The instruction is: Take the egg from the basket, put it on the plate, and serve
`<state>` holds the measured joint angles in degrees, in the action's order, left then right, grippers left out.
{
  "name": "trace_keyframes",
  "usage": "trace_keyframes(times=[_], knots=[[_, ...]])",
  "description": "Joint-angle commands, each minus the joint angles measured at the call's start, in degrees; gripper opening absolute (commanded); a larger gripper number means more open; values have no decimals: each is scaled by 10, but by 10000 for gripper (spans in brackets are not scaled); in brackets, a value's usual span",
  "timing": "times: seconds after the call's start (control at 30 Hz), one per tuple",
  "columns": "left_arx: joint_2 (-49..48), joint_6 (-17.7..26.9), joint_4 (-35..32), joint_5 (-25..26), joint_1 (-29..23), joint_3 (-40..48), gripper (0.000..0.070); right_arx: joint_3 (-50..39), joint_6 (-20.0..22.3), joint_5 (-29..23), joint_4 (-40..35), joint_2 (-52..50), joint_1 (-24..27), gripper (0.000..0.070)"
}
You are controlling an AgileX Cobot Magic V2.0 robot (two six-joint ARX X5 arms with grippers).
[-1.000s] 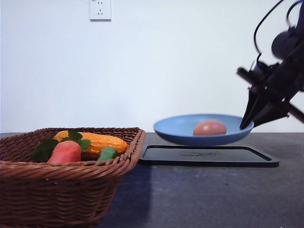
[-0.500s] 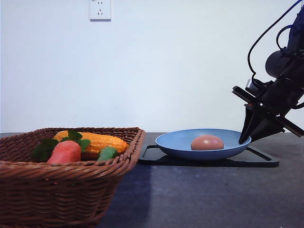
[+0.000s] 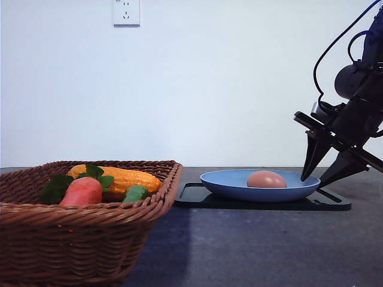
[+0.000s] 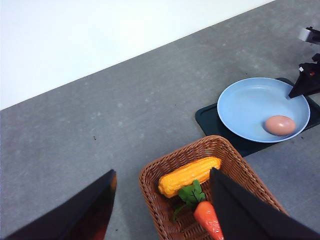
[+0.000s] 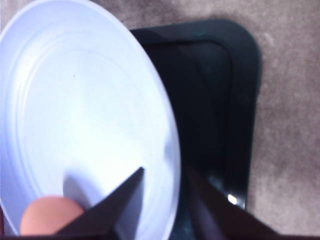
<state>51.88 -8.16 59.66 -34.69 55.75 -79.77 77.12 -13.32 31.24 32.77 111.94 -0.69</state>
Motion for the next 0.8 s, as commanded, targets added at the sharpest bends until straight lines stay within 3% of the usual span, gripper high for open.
trace_keyframes(times=[0.0,0.2,0.33,0.43,0.6,0.77], knots=[[9,-3,-5,-5,5,-10,375,13,7,-2,4,7,1,248],[25,1,-14,-5,5,-10,366,13,20,-3,33,-14,18,253],[48,23,-36,-5,4,-10,299,13,35,-12,56,-51,23,236],[71,49,-53,-5,-4,-10,222,13,36,-32,68,-91,23,170],[120,85,-52,-5,-46,-9,32,13,46,-62,88,-172,9,50],[167,93,-53,1,-121,-5,0,11,75,-112,119,-250,-33,0]])
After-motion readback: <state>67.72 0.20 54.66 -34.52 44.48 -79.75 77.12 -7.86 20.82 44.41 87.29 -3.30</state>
